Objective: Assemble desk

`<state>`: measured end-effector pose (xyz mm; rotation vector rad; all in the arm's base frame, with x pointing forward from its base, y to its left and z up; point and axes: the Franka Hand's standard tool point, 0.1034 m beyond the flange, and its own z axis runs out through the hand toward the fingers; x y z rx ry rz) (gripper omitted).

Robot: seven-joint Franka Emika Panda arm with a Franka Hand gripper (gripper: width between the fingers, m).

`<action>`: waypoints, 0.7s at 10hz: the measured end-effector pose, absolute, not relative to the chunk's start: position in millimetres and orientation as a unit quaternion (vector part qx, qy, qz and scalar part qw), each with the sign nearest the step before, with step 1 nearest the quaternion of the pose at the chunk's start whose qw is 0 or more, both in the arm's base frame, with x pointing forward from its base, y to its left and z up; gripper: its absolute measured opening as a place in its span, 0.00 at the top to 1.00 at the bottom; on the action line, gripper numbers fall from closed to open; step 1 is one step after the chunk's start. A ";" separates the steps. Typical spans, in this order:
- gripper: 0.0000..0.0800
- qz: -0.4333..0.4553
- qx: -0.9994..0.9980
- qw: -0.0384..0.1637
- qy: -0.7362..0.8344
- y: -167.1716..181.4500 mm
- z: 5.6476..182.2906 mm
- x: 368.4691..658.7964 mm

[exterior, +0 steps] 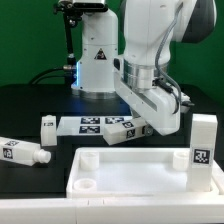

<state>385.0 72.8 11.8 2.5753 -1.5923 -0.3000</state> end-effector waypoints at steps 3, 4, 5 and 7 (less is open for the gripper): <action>0.64 -0.066 0.940 0.061 -0.328 90.3 8.9 384.9; 0.64 -0.068 0.960 0.057 -0.267 88.3 9.1 386.1; 0.64 -0.069 0.968 0.054 -0.233 88.2 9.2 386.7; 0.64 -0.049 0.989 0.048 -0.129 78.8 6.9 379.1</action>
Offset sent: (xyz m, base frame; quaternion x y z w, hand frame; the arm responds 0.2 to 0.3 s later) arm 0.0000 0.0000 0.0000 0.0000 0.0000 -0.2571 0.9664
